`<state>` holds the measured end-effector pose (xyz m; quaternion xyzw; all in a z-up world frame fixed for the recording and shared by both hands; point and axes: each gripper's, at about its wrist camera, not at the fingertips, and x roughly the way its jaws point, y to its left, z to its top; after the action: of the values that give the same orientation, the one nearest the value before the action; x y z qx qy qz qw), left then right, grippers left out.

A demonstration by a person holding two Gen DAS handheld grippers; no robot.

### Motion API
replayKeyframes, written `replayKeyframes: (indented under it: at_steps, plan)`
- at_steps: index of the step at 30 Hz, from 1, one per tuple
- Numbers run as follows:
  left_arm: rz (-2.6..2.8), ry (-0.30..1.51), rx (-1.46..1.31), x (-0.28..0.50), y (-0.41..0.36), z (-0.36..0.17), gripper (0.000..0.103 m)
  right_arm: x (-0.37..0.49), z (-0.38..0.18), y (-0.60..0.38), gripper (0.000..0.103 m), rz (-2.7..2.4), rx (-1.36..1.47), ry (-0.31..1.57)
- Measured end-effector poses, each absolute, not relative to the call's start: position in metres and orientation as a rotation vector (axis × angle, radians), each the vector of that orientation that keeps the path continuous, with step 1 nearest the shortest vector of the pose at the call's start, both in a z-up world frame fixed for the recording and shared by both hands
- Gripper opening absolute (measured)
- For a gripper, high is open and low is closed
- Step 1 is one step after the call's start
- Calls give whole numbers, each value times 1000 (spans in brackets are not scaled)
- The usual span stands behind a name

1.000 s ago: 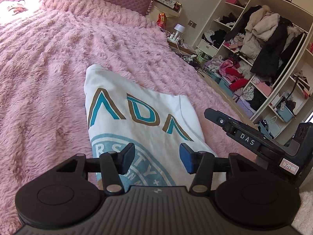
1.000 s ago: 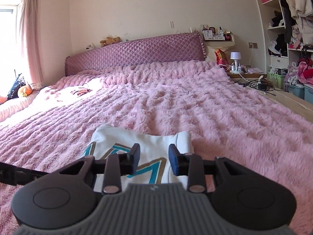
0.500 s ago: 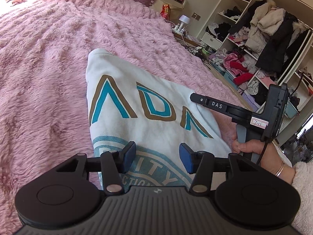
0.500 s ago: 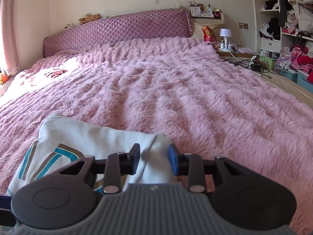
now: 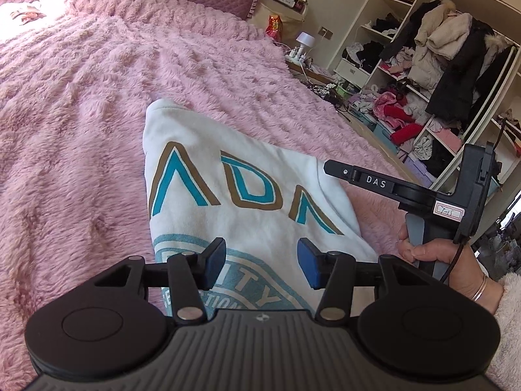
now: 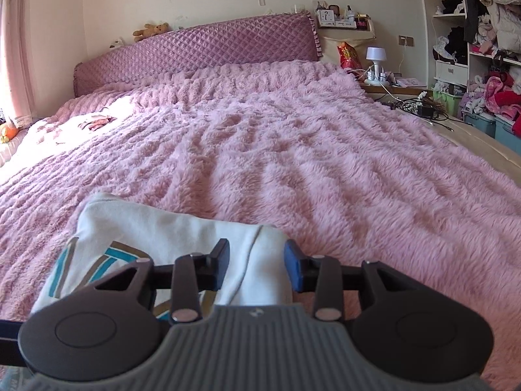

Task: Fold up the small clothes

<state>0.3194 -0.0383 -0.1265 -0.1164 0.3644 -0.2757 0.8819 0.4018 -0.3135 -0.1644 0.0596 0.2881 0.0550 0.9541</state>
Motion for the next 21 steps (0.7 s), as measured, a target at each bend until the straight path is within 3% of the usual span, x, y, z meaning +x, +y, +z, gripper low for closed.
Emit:
replayKeyframes:
  at_steps: [8,21]
  plan:
    - [-642,751,-232,271,-39,-115,62,291,-134,-324,33,255,132,533]
    - [-620,842,-230,273,-39,-159,61,241,-190,-331,31,255,163,687]
